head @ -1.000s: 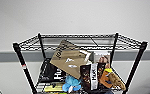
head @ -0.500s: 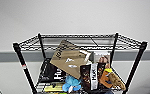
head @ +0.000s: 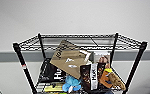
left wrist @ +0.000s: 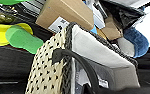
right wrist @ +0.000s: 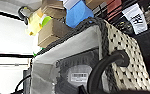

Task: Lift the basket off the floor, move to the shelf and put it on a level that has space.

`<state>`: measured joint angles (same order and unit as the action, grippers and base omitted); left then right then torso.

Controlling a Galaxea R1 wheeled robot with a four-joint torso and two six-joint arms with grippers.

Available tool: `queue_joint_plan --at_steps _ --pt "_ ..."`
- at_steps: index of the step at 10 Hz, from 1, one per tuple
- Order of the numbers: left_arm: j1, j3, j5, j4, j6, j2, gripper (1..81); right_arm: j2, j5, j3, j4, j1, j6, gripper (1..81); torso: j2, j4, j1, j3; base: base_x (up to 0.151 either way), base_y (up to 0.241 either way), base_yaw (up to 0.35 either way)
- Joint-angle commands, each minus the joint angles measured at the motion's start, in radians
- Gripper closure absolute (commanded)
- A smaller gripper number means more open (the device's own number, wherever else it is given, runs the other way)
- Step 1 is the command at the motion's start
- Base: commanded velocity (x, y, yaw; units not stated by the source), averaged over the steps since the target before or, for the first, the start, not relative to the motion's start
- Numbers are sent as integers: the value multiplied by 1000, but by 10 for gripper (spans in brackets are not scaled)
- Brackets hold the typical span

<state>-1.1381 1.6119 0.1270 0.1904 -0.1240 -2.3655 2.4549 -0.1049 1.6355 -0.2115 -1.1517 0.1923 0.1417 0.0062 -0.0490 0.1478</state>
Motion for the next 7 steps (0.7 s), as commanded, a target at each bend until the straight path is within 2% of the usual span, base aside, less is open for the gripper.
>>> queue_joint_plan --at_steps 1,7 --pt "122 -208 23 -37 12 124 811 -144 11 -264 41 128 -5 811 0 0 0 0 0 0 0" --pt "157 -443 39 -66 12 276 811 -278 -12 -468 43 155 -5 811 0 0 0 0 0 0 0"
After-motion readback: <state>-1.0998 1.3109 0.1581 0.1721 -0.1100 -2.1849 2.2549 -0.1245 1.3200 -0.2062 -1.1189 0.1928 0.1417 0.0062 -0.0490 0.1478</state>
